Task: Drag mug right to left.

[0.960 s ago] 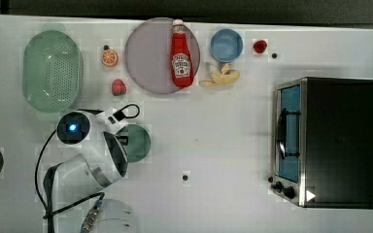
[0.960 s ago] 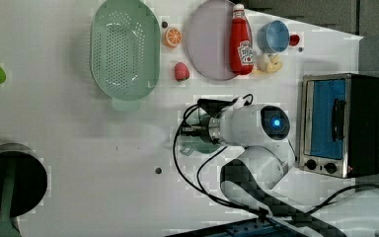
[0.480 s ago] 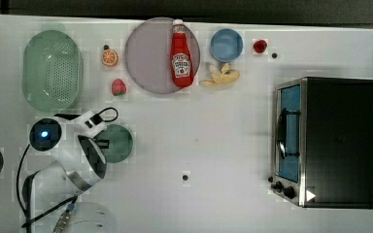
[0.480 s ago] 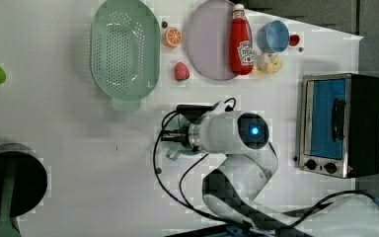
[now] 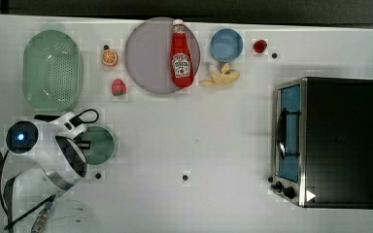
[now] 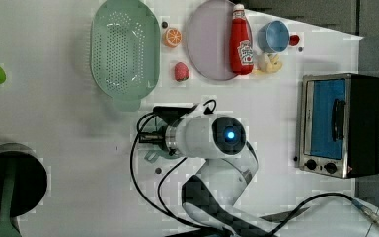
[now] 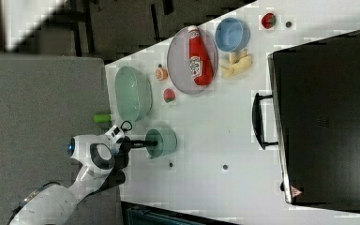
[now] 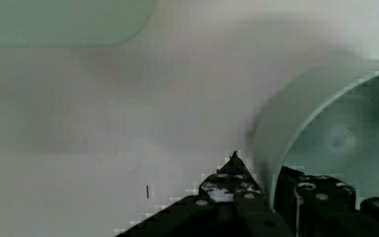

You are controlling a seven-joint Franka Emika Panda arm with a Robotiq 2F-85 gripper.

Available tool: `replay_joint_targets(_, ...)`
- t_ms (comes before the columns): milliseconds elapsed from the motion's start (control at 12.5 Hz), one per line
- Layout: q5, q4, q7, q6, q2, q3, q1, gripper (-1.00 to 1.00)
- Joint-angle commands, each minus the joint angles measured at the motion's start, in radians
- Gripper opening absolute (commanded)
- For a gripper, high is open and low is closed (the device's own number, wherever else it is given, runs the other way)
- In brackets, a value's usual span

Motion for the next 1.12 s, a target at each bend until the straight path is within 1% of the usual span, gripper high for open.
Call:
replay_joint_targets(80, 0.004, 0.058, 0.095, -0.009, 0.012, -0.009, 0.025, -0.65)
replay_joint_targets(160, 0.004, 0.061, 0.095, -0.019, 0.01, -0.01, 0.024, -0.59)
replay_joint_targets(240, 0.005, 0.061, 0.095, -0.023, 0.002, -0.013, 0.021, -0.4)
replay_joint_targets(320, 0.006, 0.062, 0.095, -0.038, -0.01, -0.013, 0.017, -0.18)
replay_joint_targets(480, 0.025, 0.063, 0.095, -0.079, -0.085, -0.014, -0.006, 0.28)
replay_joint_targets(720, 0.056, 0.065, 0.095, -0.278, -0.279, -0.024, -0.052, 0.96)
replay_joint_targets(800, 0.063, 0.066, 0.095, -0.344, -0.35, -0.042, -0.073, 1.0)
replay_joint_targets(880, 0.063, 0.067, 0.095, -0.411, -0.42, -0.07, -0.096, 1.0)
replay_joint_targets(1120, 0.063, 0.071, 0.095, -0.573, -0.597, -0.196, -0.158, 1.0)
